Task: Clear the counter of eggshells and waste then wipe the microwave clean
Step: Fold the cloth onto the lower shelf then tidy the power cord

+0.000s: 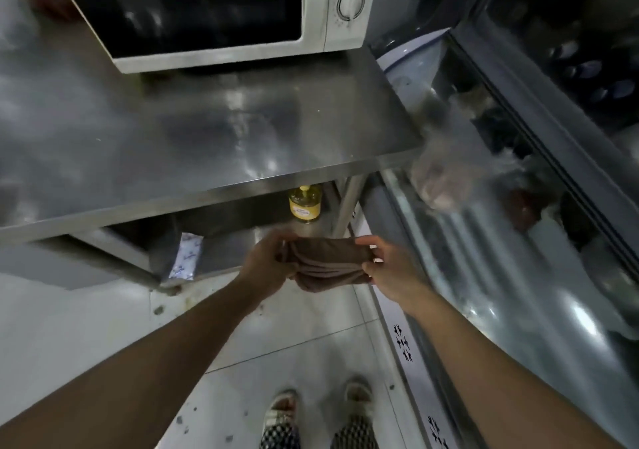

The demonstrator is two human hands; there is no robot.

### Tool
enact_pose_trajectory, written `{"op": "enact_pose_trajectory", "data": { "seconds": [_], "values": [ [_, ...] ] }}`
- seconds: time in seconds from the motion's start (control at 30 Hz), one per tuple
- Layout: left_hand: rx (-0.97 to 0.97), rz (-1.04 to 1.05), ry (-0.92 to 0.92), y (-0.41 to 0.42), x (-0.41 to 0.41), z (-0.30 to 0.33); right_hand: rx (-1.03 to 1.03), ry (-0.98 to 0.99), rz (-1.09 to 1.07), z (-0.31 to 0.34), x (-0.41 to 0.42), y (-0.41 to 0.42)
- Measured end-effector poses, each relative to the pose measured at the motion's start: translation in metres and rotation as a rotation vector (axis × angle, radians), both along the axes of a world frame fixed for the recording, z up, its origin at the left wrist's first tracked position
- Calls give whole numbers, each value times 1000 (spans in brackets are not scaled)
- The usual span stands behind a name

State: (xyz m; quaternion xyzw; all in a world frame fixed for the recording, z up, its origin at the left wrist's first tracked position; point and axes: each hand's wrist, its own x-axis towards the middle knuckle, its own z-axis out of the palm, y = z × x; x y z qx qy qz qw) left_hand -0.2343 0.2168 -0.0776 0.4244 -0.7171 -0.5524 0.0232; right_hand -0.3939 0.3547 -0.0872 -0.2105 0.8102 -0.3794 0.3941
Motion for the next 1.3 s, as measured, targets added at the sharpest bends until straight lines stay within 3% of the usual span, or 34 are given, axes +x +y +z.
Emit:
{"op": "enact_pose_trajectory", "data": {
  "seconds": [0.37, 0.8, 1.07, 1.3],
  "values": [
    [56, 273, -46, -21, -64, -175, 46, 58, 254, -169, -78, -65],
    [-92, 262, -37, -103, -112, -400, 12, 112, 263, -380, -103, -159],
    [-121, 318, -71, -143, -128, -480, 16, 130, 259, -463, -115, -197],
    [-163, 256, -134, -141, -127, -502, 71, 106, 294, -491, -115, -195]
  ]
}}
